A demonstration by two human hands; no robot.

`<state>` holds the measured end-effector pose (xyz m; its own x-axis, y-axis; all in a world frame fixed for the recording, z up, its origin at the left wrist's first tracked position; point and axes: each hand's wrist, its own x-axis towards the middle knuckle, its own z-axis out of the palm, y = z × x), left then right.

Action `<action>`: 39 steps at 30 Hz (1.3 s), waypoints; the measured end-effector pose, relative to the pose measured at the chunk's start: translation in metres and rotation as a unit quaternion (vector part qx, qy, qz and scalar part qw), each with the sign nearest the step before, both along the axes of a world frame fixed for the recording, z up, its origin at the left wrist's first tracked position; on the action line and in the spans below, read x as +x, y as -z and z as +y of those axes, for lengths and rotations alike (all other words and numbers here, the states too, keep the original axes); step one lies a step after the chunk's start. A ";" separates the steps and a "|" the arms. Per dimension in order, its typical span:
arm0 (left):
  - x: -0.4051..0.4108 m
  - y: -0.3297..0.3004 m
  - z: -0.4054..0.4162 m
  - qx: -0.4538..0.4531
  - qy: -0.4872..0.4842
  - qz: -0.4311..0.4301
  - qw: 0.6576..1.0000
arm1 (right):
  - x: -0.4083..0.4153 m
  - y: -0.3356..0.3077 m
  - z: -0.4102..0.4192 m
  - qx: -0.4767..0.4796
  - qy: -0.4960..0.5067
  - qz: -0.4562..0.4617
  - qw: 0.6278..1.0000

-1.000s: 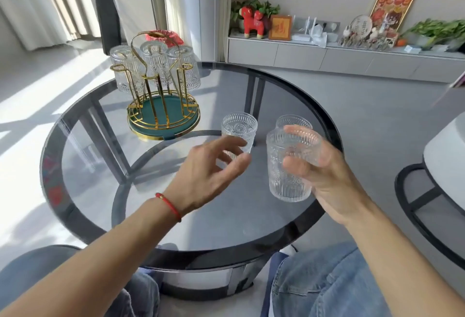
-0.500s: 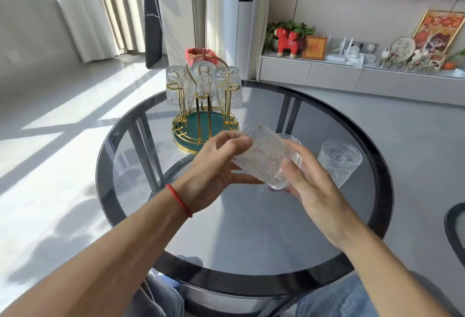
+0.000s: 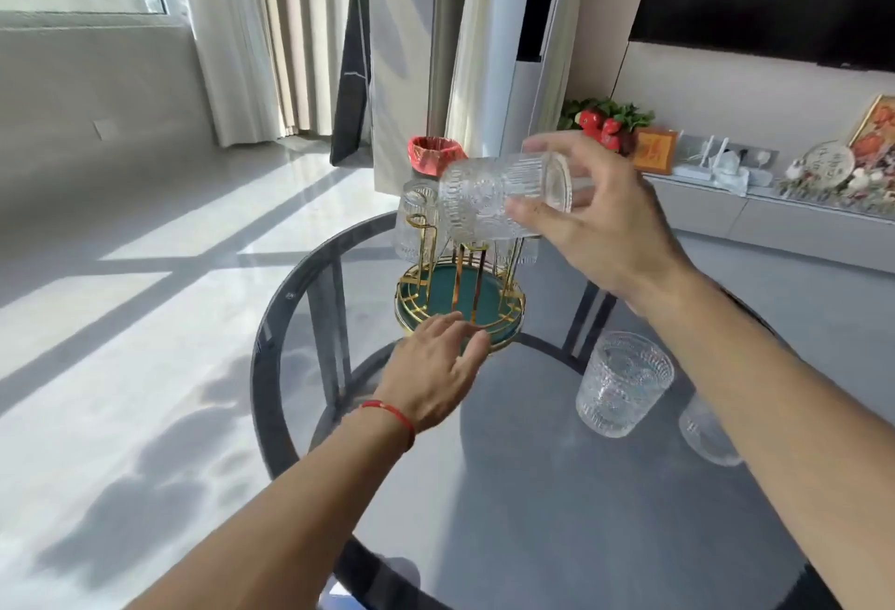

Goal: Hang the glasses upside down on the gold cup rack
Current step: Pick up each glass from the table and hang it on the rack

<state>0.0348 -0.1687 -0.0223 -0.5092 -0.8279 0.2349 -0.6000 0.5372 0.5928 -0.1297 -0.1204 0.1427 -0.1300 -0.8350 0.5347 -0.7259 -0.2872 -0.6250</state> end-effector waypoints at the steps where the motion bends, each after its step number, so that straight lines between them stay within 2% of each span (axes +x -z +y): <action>1: -0.003 0.004 0.000 -0.011 -0.003 -0.027 1.000 | 0.006 -0.006 -0.014 -0.001 0.003 0.025 1.000; 4: -0.006 0.015 0.000 -0.044 0.001 -0.092 0.995 | 0.022 -0.013 -0.052 0.035 0.015 0.081 0.996; 10: -0.007 0.017 -0.004 -0.026 -0.006 -0.151 0.988 | 0.046 -0.001 -0.088 0.094 0.023 0.137 0.986; 21: -0.009 0.022 -0.007 -0.032 -0.018 -0.172 0.984 | 0.068 0.032 -0.105 0.144 0.020 0.220 0.965; 30: -0.013 0.016 -0.004 -0.078 -0.041 -0.170 0.981 | 0.078 0.055 -0.107 0.141 0.033 0.250 0.957; 34: -0.014 0.018 -0.004 -0.085 -0.034 -0.177 0.980 | 0.075 0.053 -0.100 0.130 0.033 0.293 0.947; 36: -0.014 0.016 -0.002 -0.075 -0.020 -0.142 0.987 | 0.069 0.053 -0.086 0.089 0.038 0.293 0.951; 39: -0.017 0.004 0.009 -0.069 0.009 0.024 0.997 | 0.052 0.056 -0.045 -0.024 0.025 0.248 0.968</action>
